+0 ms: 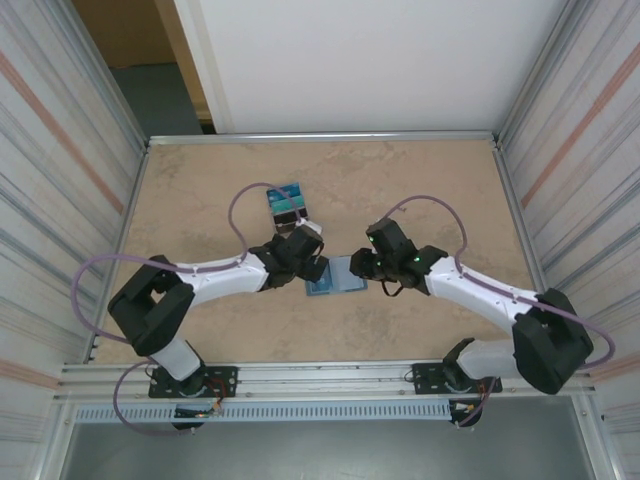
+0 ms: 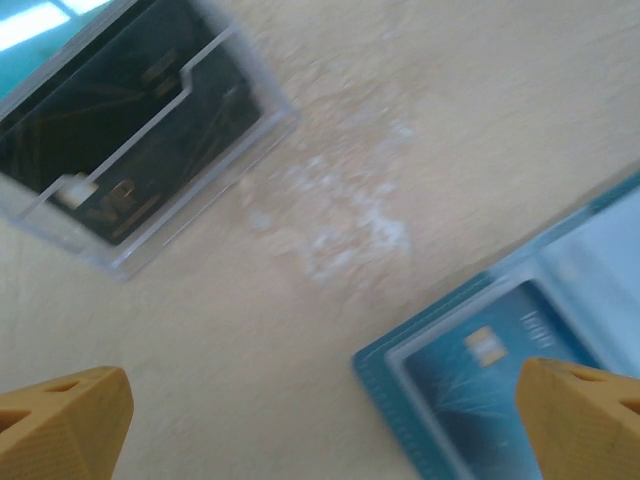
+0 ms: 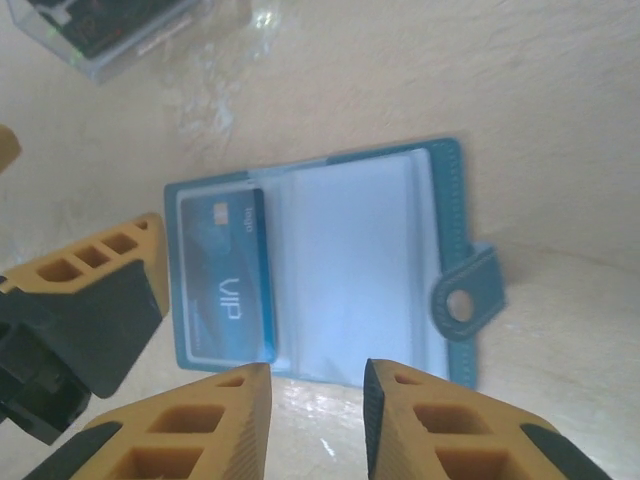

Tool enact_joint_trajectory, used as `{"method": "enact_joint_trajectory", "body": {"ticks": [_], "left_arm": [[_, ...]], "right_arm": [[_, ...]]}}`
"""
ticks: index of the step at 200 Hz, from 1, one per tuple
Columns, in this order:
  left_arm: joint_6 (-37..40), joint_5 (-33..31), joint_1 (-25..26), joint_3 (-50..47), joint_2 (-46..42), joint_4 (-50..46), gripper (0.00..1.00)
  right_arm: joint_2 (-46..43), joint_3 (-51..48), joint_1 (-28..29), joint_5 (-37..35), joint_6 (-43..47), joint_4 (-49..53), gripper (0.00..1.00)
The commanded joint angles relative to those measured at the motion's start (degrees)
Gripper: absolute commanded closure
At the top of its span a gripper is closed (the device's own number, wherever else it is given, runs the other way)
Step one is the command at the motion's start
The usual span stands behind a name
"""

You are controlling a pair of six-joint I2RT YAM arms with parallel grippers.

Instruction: Take the credit cards out of the card holder

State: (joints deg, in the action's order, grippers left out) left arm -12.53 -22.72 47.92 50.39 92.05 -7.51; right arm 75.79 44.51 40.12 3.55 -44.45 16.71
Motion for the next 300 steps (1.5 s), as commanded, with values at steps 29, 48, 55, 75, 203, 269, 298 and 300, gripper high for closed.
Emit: {"method": "enact_joint_trajectory", "body": {"ticks": [29, 48, 55, 75, 203, 269, 298, 300], "left_arm": [[-2.76, -1.19, -0.46, -2.62, -0.6, -3.32, 0.01], [-2.49, -1.05, -0.5, -2.24, 0.43, -3.6, 0.01], [-2.49, -1.2, -0.49, -2.1, 0.81, -3.8, 0.01], [-2.41, -1.34, -0.55, -1.62, 1.62, -4.32, 0.01], [-2.05, 0.09, -0.55, -0.31, 1.89, -4.18, 0.01], [-1.7, -0.22, -0.72, -0.03, 4.0, -4.99, 0.01], [-1.64, -0.27, -0.73, 0.06, 4.61, -5.64, 0.01], [-1.66, -0.28, -0.72, 0.06, 4.62, -5.71, 0.01]], "right_arm": [[11.06, 7.58, 1.3, 10.73, 1.31, -3.26, 0.79], [14.76, 8.98, 1.24, 12.58, 1.11, -3.59, 0.8], [16.13, 9.38, 1.29, 13.19, 1.1, -3.74, 0.81], [18.67, 10.35, 1.21, 14.5, 1.02, -3.59, 0.82], [22.78, 10.69, -0.07, 14.91, 0.72, -2.57, 0.83], [23.16, 10.35, -0.42, 15.29, 0.41, -2.73, 0.83], [23.46, 9.56, -0.94, 16.49, -0.28, -4.15, 0.83], [23.51, 9.5, -0.99, 16.61, -0.29, -4.24, 0.83]]}}
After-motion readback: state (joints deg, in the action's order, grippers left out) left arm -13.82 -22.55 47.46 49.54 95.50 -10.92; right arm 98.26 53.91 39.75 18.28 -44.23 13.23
